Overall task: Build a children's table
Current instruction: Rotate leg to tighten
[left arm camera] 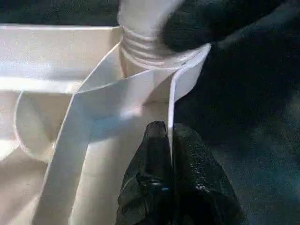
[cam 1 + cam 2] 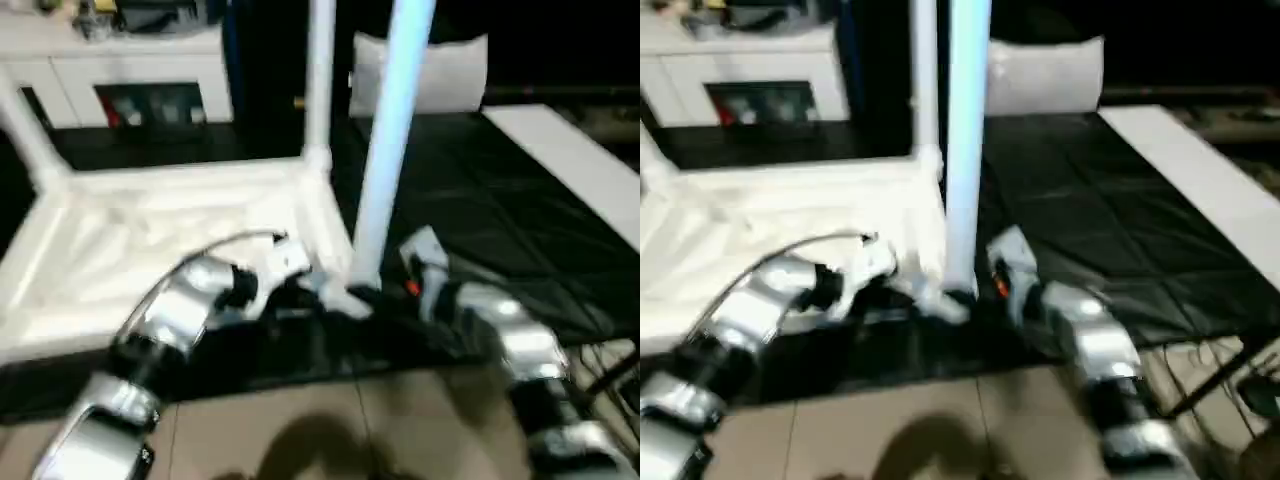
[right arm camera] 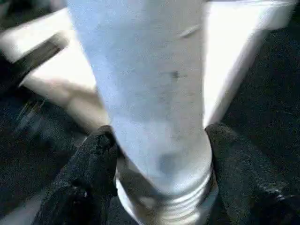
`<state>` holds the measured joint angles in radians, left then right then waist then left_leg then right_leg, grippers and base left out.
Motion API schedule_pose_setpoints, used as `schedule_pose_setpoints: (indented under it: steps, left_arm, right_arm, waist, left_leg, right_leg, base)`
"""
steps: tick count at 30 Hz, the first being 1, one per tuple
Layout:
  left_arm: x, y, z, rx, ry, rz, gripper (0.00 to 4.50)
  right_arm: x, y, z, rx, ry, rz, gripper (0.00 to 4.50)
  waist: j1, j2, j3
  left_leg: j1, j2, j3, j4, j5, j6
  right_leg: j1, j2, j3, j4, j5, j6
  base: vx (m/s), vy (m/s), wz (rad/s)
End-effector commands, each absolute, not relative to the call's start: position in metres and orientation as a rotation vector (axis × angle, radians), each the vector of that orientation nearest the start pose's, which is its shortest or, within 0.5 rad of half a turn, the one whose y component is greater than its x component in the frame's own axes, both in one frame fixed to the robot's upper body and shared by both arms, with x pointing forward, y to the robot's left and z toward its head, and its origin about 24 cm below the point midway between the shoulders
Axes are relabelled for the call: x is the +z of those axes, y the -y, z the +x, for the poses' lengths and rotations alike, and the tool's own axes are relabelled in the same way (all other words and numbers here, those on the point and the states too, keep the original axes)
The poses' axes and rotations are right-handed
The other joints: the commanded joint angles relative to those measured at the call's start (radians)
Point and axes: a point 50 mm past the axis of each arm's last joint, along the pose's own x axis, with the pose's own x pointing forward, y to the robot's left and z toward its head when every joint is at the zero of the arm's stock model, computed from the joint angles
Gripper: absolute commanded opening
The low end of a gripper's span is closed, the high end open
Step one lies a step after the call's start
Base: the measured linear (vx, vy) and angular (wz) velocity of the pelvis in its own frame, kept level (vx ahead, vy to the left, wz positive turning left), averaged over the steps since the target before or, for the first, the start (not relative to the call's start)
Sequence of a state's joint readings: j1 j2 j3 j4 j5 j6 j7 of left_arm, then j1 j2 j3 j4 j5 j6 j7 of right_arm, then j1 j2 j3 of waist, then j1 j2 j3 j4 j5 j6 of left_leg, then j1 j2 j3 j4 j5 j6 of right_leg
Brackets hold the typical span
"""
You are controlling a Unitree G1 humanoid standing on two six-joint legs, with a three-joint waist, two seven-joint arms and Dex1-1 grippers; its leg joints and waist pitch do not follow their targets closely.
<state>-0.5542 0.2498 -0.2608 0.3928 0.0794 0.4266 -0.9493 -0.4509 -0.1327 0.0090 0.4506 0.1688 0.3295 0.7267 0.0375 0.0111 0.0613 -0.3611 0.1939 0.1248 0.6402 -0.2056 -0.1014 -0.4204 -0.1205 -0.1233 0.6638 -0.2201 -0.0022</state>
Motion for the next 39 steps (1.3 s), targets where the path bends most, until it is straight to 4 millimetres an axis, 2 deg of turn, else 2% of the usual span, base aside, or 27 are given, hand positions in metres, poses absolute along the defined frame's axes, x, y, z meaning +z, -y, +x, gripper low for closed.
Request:
schedule_pose_setpoints:
  steps: [1, 2, 3, 4, 5, 6, 7, 8, 9, 11, 13, 14, 15, 16, 17, 18, 20, 21, 22, 23, 25, 26, 28, 31, 35, 37, 39]
  left_arm:
    - [0.075, -0.068, 0.321, -1.043, -0.359, 0.266, 0.0]
    - [0.078, -0.062, 0.324, -0.97, -0.337, 0.249, 0.0]
    - [0.079, -0.059, 0.325, -0.929, -0.324, 0.24, 0.0]
    - [0.079, -0.057, 0.326, -0.917, -0.316, 0.237, 0.0]
    - [0.08, -0.056, 0.326, -0.908, -0.31, 0.235, 0.0]
    - [0.081, -0.054, 0.327, -0.899, -0.304, 0.232, 0.0]
    - [0.082, -0.055, 0.328, -0.892, -0.298, 0.244, 0.0]
    - [0.082, -0.055, 0.328, -0.892, -0.298, 0.244, 0.0]
    - [0.082, -0.058, 0.329, -0.882, -0.298, 0.269, 0.0]
    - [0.082, -0.062, 0.329, -0.875, -0.305, 0.287, 0.0]
    - [0.082, -0.071, 0.329, -0.862, -0.318, 0.31, 0.0]
    - [0.082, -0.071, 0.329, -0.862, -0.318, 0.31, 0.0]
    - [0.081, -0.078, 0.329, -0.884, -0.319, 0.342, 0.0]
    - [0.08, -0.079, 0.329, -0.889, -0.32, 0.348, 0.0]
    - [0.079, -0.083, 0.329, -0.91, -0.324, 0.367, 0.0]
    - [0.077, -0.088, 0.328, -0.952, -0.328, 0.394, 0.0]
    - [0.075, -0.09, 0.327, -0.981, -0.338, 0.404, 0.0]
    - [0.073, -0.092, 0.326, -1.006, -0.346, 0.416, 0.0]
    - [0.073, -0.093, 0.324, -1.032, -0.347, 0.426, 0.0]
    - [0.07, -0.096, 0.322, -1.094, -0.357, 0.448, 0.0]
    - [0.068, -0.098, 0.317, -1.181, -0.37, 0.464, 0.0]
    - [0.068, -0.099, 0.315, -1.229, -0.37, 0.481, 0.0]
    - [0.068, -0.099, 0.315, -1.229, -0.37, 0.481, 0.0]
    - [0.065, -0.104, 0.306, -1.418, -0.384, 0.556, 0.0]
    - [0.062, -0.111, 0.303, -1.516, -0.409, 0.644, 0.0]
    - [0.062, -0.113, 0.303, -1.558, -0.414, 0.685, 0.0]
    - [0.064, -0.113, 0.303, -1.593, -0.409, 0.709, 0.0]
  right_arm:
    - [0.047, 0.069, 0.32, 0.866, -0.337, 0.238, 2.64]
    - [0.046, 0.066, 0.326, 0.799, -0.347, 0.253, 2.64]
    - [0.046, 0.064, 0.329, 0.764, -0.351, 0.261, 2.64]
    - [0.046, 0.063, 0.33, 0.759, -0.347, 0.256, 2.94]
    - [0.046, 0.063, 0.331, 0.754, -0.344, 0.252, 2.94]
    - [0.047, 0.063, 0.331, 0.761, -0.325, 0.243, 3.25]
    - [0.049, 0.064, 0.331, 0.765, -0.309, 0.243, 3.29]
    - [0.049, 0.064, 0.331, 0.765, -0.309, 0.243, 3.29]
    - [0.051, 0.068, 0.329, 0.783, -0.281, 0.21, 3.4]
    - [0.051, 0.072, 0.327, 0.794, -0.271, 0.176, 3.53]
    - [0.052, 0.085, 0.324, 0.8, -0.245, 0.131, 3.77]
    - [0.052, 0.085, 0.324, 0.8, -0.245, 0.131, 3.79]
    - [0.051, 0.099, 0.321, 0.812, -0.228, 0.088, 3.79]
    - [0.051, 0.101, 0.321, 0.814, -0.226, 0.08, 4.02]
    - [0.051, 0.11, 0.318, 0.826, -0.218, 0.049, 4.02]
    - [0.05, 0.123, 0.315, 0.847, -0.21, 0.012, 4.22]
    - [0.051, 0.129, 0.313, 0.86, -0.207, -0.005, 4.23]
    - [0.051, 0.135, 0.312, 0.868, -0.205, -0.018, 4.29]
    - [0.052, 0.139, 0.311, 0.874, -0.203, -0.023, 4.41]
    - [0.053, 0.148, 0.309, 0.896, -0.2, -0.034, 4.41]
    - [0.056, 0.155, 0.305, 0.947, -0.202, -0.05, 4.41]
    - [0.058, 0.159, 0.303, 0.988, -0.201, -0.064, 4.41]
    - [0.058, 0.159, 0.303, 0.988, -0.201, -0.064, 4.41]
    - [0.064, 0.164, 0.298, 1.094, -0.205, -0.117, 4.41]
    - [0.065, 0.162, 0.294, 1.195, -0.224, -0.179, 4.41]
    - [0.064, 0.16, 0.292, 1.25, -0.239, -0.198, 4.25]
    - [0.063, 0.157, 0.29, 1.297, -0.255, -0.214, 4.25]
  waist:
    - [0.005, -0.002, -0.074]
    - [-0.003, 0.002, -0.074]
    - [-0.01, -0.001, -0.072]
    - [-0.009, -0.002, -0.069]
    - [-0.007, -0.006, -0.066]
    - [-0.003, -0.006, -0.068]
    - [0.003, -0.008, -0.075]
    - [0.003, -0.008, -0.075]
    - [0.009, -0.001, -0.076]
    - [0.011, -0.004, -0.081]
    - [0.021, 0.0, -0.084]
    - [0.023, 0.002, -0.084]
    - [0.026, 0.008, -0.084]
    - [0.027, 0.004, -0.083]
    - [0.03, 0.004, -0.083]
    - [0.029, 0.005, -0.083]
    - [0.024, 0.002, -0.081]
    - [0.02, 0.008, -0.08]
    - [0.021, 0.006, -0.079]
    - [0.025, 0.012, -0.076]
    - [0.028, 0.01, -0.076]
    - [0.031, 0.013, -0.075]
    - [0.031, 0.011, -0.074]
    - [0.044, 0.011, -0.076]
    - [0.055, 0.012, -0.076]
    - [0.057, 0.008, -0.074]
    - [0.058, 0.008, -0.072]
  left_leg:
    - [-0.018, 0.021, 0.004, -0.1, -0.164, 0.001]
    - [-0.016, 0.023, 0.006, -0.105, -0.181, 0.007]
    - [-0.019, 0.02, 0.008, -0.108, -0.222, 0.014]
    - [-0.011, 0.016, 0.014, -0.104, -0.269, 0.021]
    - [-0.007, 0.01, 0.019, -0.101, -0.29, 0.033]
    - [-0.008, 0.01, 0.019, -0.102, -0.285, 0.038]
    - [-0.016, 0.013, 0.02, -0.107, -0.219, 0.052]
    - [-0.016, 0.013, 0.02, -0.107, -0.219, 0.052]
    - [-0.014, 0.019, 0.022, -0.11, -0.175, 0.061]
    - [-0.021, 0.019, 0.024, -0.109, -0.137, 0.067]
    - [-0.019, 0.021, 0.028, -0.105, -0.081, 0.086]
    - [-0.019, 0.023, 0.027, -0.106, -0.078, 0.086]
    - [-0.017, 0.023, 0.028, -0.106, -0.08, 0.086]
    - [-0.017, 0.023, 0.029, -0.106, -0.085, 0.087]
    - [-0.016, 0.023, 0.029, -0.106, -0.097, 0.087]
    - [-0.015, 0.022, 0.03, -0.107, -0.109, 0.09]
    - [-0.019, 0.022, 0.03, -0.109, -0.126, 0.089]
    - [-0.015, 0.021, 0.031, -0.108, -0.143, 0.086]
    - [-0.011, 0.022, 0.032, -0.109, -0.16, 0.082]
    - [-0.008, 0.022, 0.03, -0.111, -0.18, 0.081]
    - [-0.002, 0.027, 0.031, -0.113, -0.191, 0.075]
    - [-0.003, 0.027, 0.031, -0.114, -0.198, 0.074]
    - [-0.003, 0.029, 0.031, -0.116, -0.21, 0.075]
    - [0.0, 0.029, 0.03, -0.116, -0.218, 0.068]
    - [0.001, 0.031, 0.033, -0.117, -0.224, 0.063]
    - [0.003, 0.031, 0.033, -0.119, -0.236, 0.058]
    - [0.003, 0.031, 0.032, -0.12, -0.248, 0.054]
  right_leg:
    - [0.07, -0.023, 0.051, -0.117, -0.34, -0.119]
    - [0.071, -0.024, 0.053, -0.116, -0.289, -0.154]
    - [0.075, -0.021, 0.045, -0.124, -0.3, -0.177]
    - [0.066, -0.022, 0.041, -0.143, -0.376, -0.165]
    - [0.06, -0.024, 0.04, -0.158, -0.437, -0.142]
    - [0.061, -0.026, 0.04, -0.161, -0.448, -0.132]
    - [0.07, -0.026, 0.043, -0.158, -0.392, -0.124]
    - [0.07, -0.026, 0.043, -0.158, -0.392, -0.124]
    - [0.067, -0.023, 0.048, -0.149, -0.302, -0.152]
    - [0.076, -0.021, 0.05, -0.137, -0.223, -0.174]
    - [0.078, -0.021, 0.052, -0.129, -0.122, -0.203]
    - [0.08, -0.022, 0.053, -0.126, -0.112, -0.21]
    - [0.079, -0.021, 0.052, -0.128, -0.102, -0.215]
    - [0.08, -0.02, 0.052, -0.132, -0.104, -0.211]
    - [0.081, -0.02, 0.053, -0.132, -0.104, -0.211]
    - [0.081, -0.019, 0.053, -0.134, -0.108, -0.211]
    - [0.085, -0.019, 0.052, -0.135, -0.13, -0.204]
    - [0.081, -0.019, 0.051, -0.142, -0.156, -0.202]
    - [0.079, -0.019, 0.051, -0.146, -0.192, -0.199]
    - [0.077, -0.019, 0.05, -0.152, -0.234, -0.191]
    - [0.072, -0.018, 0.052, -0.151, -0.241, -0.189]
    - [0.073, -0.018, 0.053, -0.15, -0.24, -0.192]
    - [0.072, -0.017, 0.053, -0.151, -0.244, -0.191]
    - [0.072, -0.02, 0.053, -0.151, -0.264, -0.19]
    - [0.072, -0.02, 0.055, -0.147, -0.24, -0.198]
    - [0.072, -0.021, 0.054, -0.15, -0.269, -0.191]
    - [0.072, -0.022, 0.054, -0.151, -0.297, -0.185]
  base:
    - [0.0, 0.0, 0.0]
    - [0.0, 0.0, 0.0]
    - [0.0, 0.0, 0.0]
    - [0.0, 0.0, 0.0]
    - [0.0, 0.0, 0.0]
    - [0.0, 0.0, 0.0]
    - [0.0, 0.0, 0.0]
    - [0.0, 0.0, 0.0]
    - [0.0, 0.0, 0.0]
    - [0.0, 0.0, 0.0]
    - [0.0, 0.0, 0.0]
    - [0.0, 0.0, 0.0]
    - [0.0, 0.0, 0.0]
    - [0.0, 0.0, 0.0]
    - [0.0, 0.0, 0.0]
    - [0.0, 0.0, 0.0]
    - [0.0, 0.0, 0.0]
    - [0.0, 0.0, 0.0]
    - [0.0, 0.0, 0.0]
    - [0.0, 0.0, 0.0]
    - [0.0, 0.0, 0.0]
    - [0.0, 0.0, 0.0]
    - [0.0, 0.0, 0.0]
    - [0.0, 0.0, 0.0]
    - [0.0, 0.0, 0.0]
    - [0.0, 0.0, 0.0]
    - [0.0, 0.0, 0.0]
